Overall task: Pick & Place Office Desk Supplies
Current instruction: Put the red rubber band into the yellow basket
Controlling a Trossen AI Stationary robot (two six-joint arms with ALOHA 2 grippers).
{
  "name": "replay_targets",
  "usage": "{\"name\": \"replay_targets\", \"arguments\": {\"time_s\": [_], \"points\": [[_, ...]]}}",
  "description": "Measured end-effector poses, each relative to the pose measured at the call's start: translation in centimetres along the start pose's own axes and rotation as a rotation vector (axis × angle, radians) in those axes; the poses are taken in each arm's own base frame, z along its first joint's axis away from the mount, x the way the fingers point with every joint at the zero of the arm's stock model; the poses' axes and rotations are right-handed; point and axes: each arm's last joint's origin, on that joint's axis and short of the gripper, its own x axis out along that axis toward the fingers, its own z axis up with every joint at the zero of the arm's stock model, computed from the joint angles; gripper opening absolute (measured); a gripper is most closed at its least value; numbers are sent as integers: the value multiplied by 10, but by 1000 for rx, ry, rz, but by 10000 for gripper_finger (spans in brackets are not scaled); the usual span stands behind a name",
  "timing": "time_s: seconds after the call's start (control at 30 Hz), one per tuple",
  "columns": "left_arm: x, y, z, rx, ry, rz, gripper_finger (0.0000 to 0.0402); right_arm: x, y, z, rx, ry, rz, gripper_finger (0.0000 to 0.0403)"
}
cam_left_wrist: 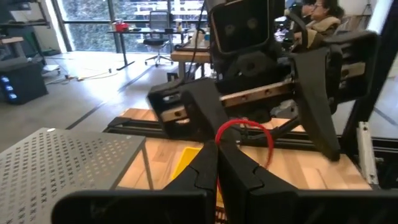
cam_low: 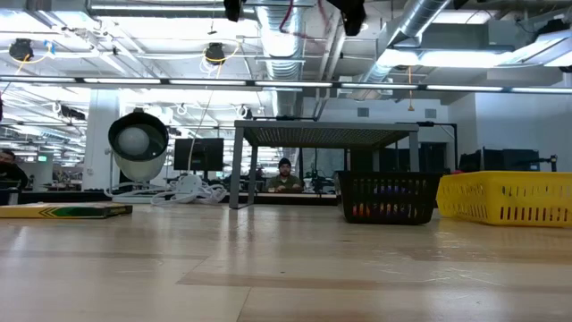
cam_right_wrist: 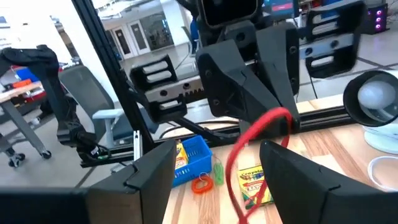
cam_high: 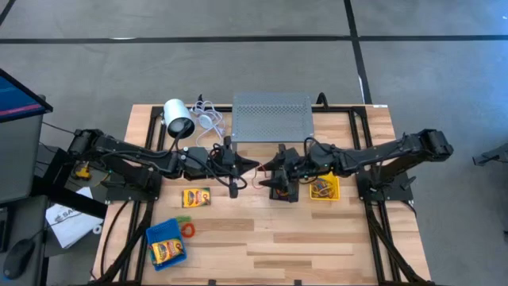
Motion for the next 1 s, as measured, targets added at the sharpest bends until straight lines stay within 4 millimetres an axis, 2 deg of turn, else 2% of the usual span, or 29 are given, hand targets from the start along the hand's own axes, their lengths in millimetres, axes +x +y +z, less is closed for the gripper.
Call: {"name": "replay_targets", "arguments": {"time_s": [0.1, 0.2, 0.27, 0.4, 0.43, 0.73, 1.0], "points": [[0, 0, 1, -5, -7, -9, 0, 9, -2, 1, -3, 7, -7, 224], [0, -1, 1, -4, -5, -9, 0, 16, -5, 1, -2, 34, -21, 197], [0, -1, 0, -2, 0, -12, 0, 20, -7, 0, -2, 53, -33, 157], [-1, -3, 0, -1, 3, -24, 0, 20, -7, 1, -45, 49, -31, 35], [-1, -3, 0, -1, 4, -25, 0, 20, -7, 2, -60, 46, -29, 18], [-1, -3, 2, -8, -13, -25, 7, 16, -5, 5, -54, 48, -28, 1], [-1, -3, 2, -24, -14, -25, 34, 12, -4, 6, -52, 62, -35, 1]]}}
